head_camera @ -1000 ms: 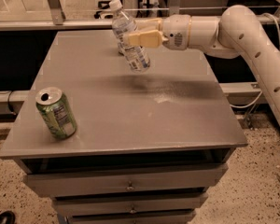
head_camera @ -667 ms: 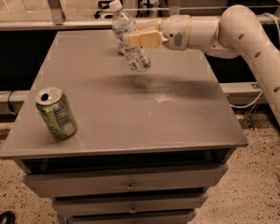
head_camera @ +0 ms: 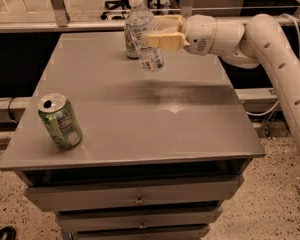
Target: Place blue plastic bottle upright
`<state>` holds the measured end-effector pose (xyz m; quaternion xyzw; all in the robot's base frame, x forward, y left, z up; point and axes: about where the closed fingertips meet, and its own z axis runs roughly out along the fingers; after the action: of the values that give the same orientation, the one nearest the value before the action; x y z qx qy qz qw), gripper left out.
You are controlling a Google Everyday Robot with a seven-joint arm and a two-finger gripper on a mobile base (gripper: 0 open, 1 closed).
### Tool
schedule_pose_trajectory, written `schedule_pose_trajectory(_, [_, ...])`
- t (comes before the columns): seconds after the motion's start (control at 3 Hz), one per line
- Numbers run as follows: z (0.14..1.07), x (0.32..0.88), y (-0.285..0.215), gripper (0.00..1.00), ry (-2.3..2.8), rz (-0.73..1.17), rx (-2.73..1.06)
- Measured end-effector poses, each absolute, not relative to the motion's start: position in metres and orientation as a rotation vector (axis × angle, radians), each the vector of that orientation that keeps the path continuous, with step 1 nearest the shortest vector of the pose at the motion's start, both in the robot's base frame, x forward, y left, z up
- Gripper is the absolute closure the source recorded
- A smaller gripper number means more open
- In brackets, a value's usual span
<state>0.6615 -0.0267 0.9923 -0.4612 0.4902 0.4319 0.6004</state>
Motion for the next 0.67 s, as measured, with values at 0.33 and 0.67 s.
schedule_pose_trajectory(0.33, [1.001, 0.648, -0.04, 1.0, 1.076, 0.989, -1.08])
schedule_pose_trajectory(0.67, [1.009, 0.635, -0.053, 1.0, 1.087, 0.952, -1.079])
